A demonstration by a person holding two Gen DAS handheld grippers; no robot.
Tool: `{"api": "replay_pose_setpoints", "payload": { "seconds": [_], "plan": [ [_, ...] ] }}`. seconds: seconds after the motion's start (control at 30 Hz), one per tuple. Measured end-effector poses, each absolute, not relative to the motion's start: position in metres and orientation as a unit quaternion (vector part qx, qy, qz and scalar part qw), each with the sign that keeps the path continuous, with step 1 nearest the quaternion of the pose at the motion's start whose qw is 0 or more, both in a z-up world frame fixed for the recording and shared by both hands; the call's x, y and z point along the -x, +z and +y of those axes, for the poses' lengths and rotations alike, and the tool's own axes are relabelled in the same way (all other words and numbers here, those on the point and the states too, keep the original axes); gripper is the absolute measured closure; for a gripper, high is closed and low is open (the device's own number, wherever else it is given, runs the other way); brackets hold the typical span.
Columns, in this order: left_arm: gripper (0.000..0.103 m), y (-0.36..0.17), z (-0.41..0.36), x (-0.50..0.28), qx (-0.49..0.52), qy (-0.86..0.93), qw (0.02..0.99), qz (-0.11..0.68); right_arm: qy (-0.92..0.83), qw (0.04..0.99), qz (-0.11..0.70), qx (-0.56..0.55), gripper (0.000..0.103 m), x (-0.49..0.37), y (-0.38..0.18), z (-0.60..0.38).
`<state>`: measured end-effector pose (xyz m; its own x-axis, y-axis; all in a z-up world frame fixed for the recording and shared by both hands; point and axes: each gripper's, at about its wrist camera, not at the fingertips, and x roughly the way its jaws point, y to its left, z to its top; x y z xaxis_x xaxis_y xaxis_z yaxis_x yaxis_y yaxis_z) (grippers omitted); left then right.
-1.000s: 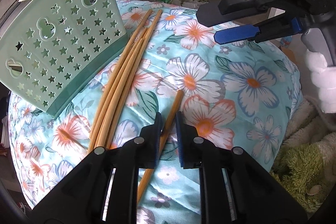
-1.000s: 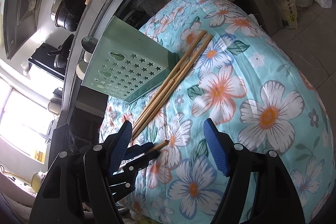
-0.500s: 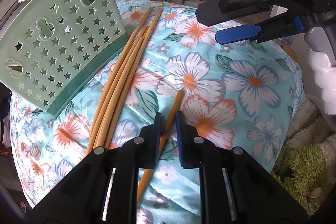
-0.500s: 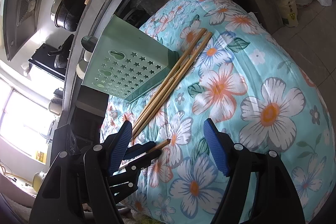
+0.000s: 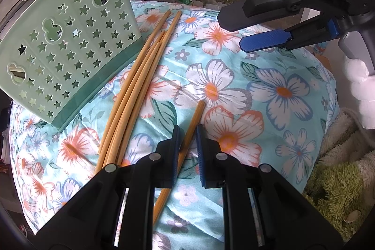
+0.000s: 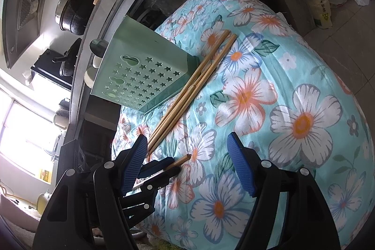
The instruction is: Organize utensils
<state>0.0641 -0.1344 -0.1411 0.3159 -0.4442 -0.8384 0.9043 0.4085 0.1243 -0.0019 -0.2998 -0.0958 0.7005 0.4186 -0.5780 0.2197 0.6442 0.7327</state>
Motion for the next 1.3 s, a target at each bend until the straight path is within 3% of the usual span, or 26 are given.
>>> {"api": "replay_pose_setpoints", "payload": {
  "seconds": [1.3],
  "plan": [
    [0.091, -0.1361, -0.1405, -0.0634, -0.315, -0.446, 0.755, 0.363, 0.057, 0.819, 0.380, -0.427, 0.034, 0.0064, -0.0969, -0.3026]
  ]
}}
